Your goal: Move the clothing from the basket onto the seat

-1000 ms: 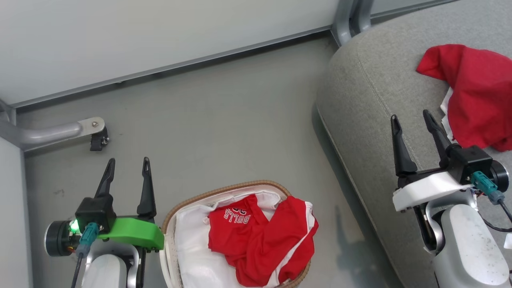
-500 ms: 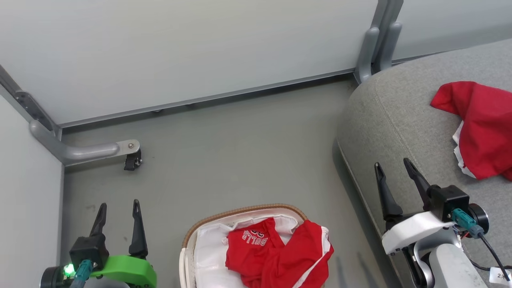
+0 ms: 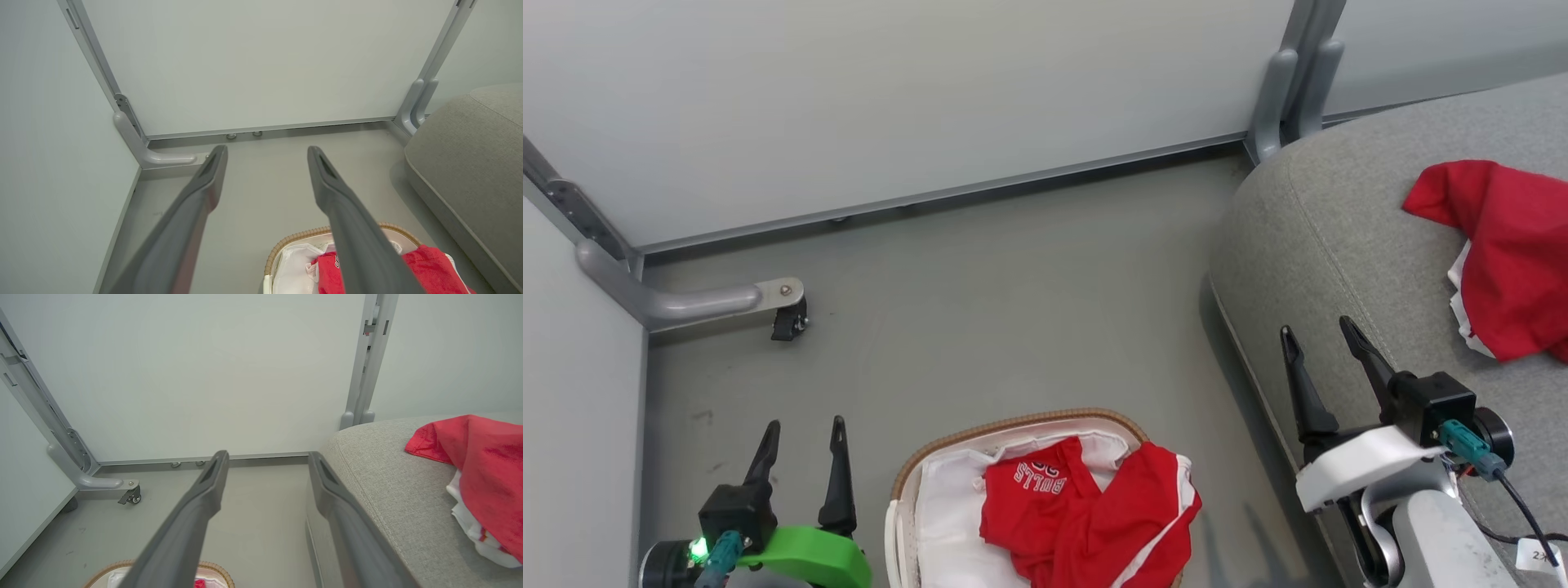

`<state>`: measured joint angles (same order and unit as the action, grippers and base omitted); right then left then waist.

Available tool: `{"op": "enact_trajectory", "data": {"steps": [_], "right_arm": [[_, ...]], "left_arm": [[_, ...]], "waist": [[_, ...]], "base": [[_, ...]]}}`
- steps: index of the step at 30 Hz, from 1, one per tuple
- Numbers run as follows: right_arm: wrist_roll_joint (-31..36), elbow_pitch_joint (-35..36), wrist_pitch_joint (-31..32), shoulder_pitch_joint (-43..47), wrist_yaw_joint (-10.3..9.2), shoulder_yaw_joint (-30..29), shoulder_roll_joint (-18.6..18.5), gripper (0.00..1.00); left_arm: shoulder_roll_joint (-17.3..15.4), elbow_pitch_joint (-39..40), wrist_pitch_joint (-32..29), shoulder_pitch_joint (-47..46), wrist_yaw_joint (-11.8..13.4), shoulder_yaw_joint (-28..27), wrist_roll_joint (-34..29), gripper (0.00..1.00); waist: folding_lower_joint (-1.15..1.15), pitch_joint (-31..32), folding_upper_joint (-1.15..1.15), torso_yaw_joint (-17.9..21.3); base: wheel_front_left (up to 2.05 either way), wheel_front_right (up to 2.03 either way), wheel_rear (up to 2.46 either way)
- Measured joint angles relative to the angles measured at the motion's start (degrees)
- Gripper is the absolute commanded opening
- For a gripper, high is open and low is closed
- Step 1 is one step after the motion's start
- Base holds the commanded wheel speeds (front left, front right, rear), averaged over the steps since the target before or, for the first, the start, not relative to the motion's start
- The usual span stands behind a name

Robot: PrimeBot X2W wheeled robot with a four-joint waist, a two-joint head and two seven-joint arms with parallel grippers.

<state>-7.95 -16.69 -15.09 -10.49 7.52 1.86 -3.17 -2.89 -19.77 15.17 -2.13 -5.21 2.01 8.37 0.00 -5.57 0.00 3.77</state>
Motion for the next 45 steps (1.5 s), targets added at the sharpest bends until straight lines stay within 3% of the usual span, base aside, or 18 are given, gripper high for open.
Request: {"op": "enact_trajectory", "data": {"steps": [16, 25, 36, 45], "right_arm": [[-2.89, 4.85, 0.0, -9.07, 0.0, 3.19, 0.24, 1.0], [-6.04, 7.88, 0.0, -13.27, 0.0, 5.38, 0.2, 1.0], [-9.42, 11.12, 0.0, -16.77, 0.0, 8.13, 0.22, 1.0], [-10.93, 12.07, 0.0, -17.47, 0.0, 8.68, 0.23, 1.0]], "left_arm": [[-0.21, -8.48, 0.0, -12.3, -2.09, 7.4, -0.82, 1.0], [-3.82, -15.57, 0.01, -19.67, -2.11, 14.83, 2.68, 1.0], [-8.64, -30.49, 0.0, -28.16, -2.15, 21.89, 2.16, 1.0], [-9.6, -43.43, -2.05, -33.31, -0.8, 23.96, 0.07, 1.0]], "waist": [[0.0, -11.31, 0.0, 5.79], [0.0, -18.72, 0.0, 10.81], [0.0, -27.76, 0.0, 16.49], [0.0, -34.26, 0.0, 19.42]], "base": [[0.0, 0.0, 0.0], [0.0, 0.0, 0.0], [0.0, 0.0, 0.0], [0.0, 0.0, 0.0]]}}
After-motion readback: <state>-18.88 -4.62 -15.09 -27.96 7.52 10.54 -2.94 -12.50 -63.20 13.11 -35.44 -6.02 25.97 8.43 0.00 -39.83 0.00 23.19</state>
